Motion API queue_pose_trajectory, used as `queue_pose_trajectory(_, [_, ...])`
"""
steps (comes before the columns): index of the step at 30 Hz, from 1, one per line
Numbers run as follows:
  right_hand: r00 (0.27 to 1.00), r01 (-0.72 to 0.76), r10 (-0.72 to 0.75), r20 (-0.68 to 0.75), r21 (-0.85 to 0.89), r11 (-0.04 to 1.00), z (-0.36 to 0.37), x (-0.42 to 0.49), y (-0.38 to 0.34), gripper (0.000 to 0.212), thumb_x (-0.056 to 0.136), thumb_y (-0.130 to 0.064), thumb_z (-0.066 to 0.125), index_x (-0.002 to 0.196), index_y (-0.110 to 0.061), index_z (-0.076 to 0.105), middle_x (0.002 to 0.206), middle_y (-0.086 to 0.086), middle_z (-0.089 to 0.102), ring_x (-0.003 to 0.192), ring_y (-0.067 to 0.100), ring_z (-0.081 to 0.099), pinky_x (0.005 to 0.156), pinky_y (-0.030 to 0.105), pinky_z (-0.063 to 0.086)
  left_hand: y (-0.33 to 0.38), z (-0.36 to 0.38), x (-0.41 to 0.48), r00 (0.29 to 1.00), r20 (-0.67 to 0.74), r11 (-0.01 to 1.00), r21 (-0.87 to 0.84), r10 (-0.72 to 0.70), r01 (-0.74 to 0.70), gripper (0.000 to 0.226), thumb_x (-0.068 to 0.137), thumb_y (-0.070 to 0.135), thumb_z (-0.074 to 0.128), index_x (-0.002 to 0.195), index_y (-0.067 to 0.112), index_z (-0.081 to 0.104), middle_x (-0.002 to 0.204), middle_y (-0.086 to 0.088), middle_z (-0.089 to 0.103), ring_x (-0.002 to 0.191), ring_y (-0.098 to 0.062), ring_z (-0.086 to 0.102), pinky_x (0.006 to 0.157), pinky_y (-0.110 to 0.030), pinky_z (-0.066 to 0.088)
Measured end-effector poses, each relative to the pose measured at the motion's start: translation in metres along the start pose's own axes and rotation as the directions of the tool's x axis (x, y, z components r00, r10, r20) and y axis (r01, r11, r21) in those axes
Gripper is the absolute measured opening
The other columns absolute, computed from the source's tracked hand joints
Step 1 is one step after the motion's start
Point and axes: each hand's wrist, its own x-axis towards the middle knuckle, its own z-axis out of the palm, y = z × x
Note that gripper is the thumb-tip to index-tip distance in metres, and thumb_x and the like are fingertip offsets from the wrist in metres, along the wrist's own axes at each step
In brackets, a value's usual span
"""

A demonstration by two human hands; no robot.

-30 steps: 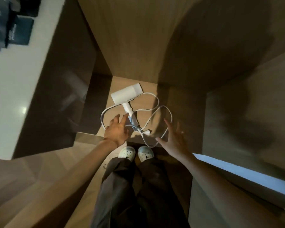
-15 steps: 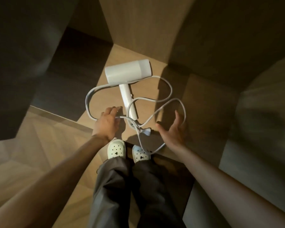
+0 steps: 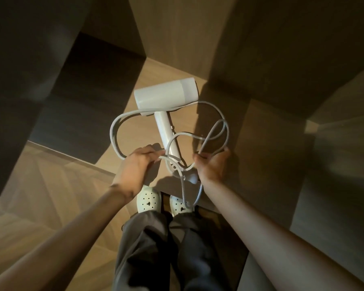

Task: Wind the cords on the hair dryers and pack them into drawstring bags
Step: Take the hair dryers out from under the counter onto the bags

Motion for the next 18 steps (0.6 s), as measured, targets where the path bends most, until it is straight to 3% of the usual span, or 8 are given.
queue_pose_trajectory(1, [0.999,0.027,-0.027,-0.029,0.016,0.999,0.001,0.000,-0.002,0.086,0.075,-0.014,0.077,0.143,-0.010,0.025,0.121,0.011,0.058,0.104,0.028,0.062,0.093,0.045,0.051,0.000,-0.004,0.000,1.000,0.000,1.000,0.002,-0.002,0.002,0.045,0.090,-0.003,0.055,0.129,0.019,0.058,0.110,0.004,0.060,0.100,-0.009,0.054,0.092,-0.010,0.037])
queue_pose_trajectory(3, [0.992,0.115,-0.113,-0.050,0.046,0.992,-0.002,-0.004,-0.010,0.066,0.082,-0.012,0.070,0.138,-0.010,0.036,0.116,0.010,0.063,0.099,0.026,0.065,0.087,0.046,0.054,-0.002,-0.014,0.001,0.999,-0.032,0.999,0.052,0.014,-0.013,0.053,0.089,-0.005,0.057,0.133,0.024,0.055,0.116,0.000,0.064,0.106,-0.016,0.058,0.095,-0.020,0.043])
queue_pose_trajectory(6, [0.961,0.276,-0.276,0.026,-0.001,0.961,-0.011,-0.013,-0.025,0.038,0.091,-0.011,0.058,0.127,-0.019,0.051,0.112,0.003,0.067,0.099,0.017,0.066,0.082,0.040,0.056,-0.002,-0.030,0.003,0.998,-0.063,0.998,0.059,0.014,-0.011,0.054,0.090,0.000,0.059,0.134,0.031,0.051,0.110,-0.005,0.066,0.101,-0.021,0.062,0.091,-0.031,0.048])
queue_pose_trajectory(10, [0.892,0.421,-0.413,0.184,-0.007,0.907,-0.010,-0.018,-0.046,0.036,0.096,-0.009,0.050,0.132,-0.014,0.043,0.119,0.004,0.061,0.100,0.016,0.063,0.076,0.022,0.053,0.011,-0.033,0.014,0.999,0.002,0.995,0.089,0.037,-0.037,0.039,0.094,0.012,0.056,0.131,0.023,0.057,0.117,-0.006,0.066,0.108,-0.023,0.060,0.095,-0.031,0.045])
queue_pose_trajectory(12, [0.869,0.401,-0.347,0.352,-0.090,0.912,0.000,-0.013,-0.051,0.045,0.096,-0.018,0.053,0.136,-0.011,0.034,0.128,0.011,0.052,0.103,0.019,0.059,0.076,0.019,0.051,0.011,-0.027,0.023,1.000,-0.014,0.999,0.042,0.027,-0.027,0.027,0.094,0.016,0.057,0.119,0.018,0.067,0.113,-0.008,0.069,0.104,-0.024,0.063,0.093,-0.034,0.048])
queue_pose_trajectory(15, [0.844,0.347,-0.208,0.494,-0.207,0.915,0.009,-0.006,-0.054,0.095,0.078,-0.040,0.071,0.150,-0.018,0.013,0.149,0.010,0.032,0.134,0.025,0.036,0.108,0.043,0.037,0.006,-0.015,0.037,0.998,-0.056,0.999,0.042,-0.011,0.013,0.014,0.091,0.010,0.062,0.096,0.011,0.075,0.105,-0.004,0.072,0.095,-0.022,0.067,0.083,-0.028,0.050])
queue_pose_trajectory(18, [0.802,0.439,-0.165,0.574,-0.379,0.815,0.011,-0.003,-0.051,0.121,0.066,-0.039,0.083,0.152,-0.021,-0.002,0.158,0.005,0.013,0.145,0.027,0.013,0.117,0.043,0.021,0.005,-0.012,0.046,0.997,-0.047,0.992,-0.114,-0.061,0.055,0.017,0.087,0.013,0.066,0.101,0.010,0.075,0.110,0.003,0.070,0.100,-0.012,0.064,0.087,-0.022,0.049])
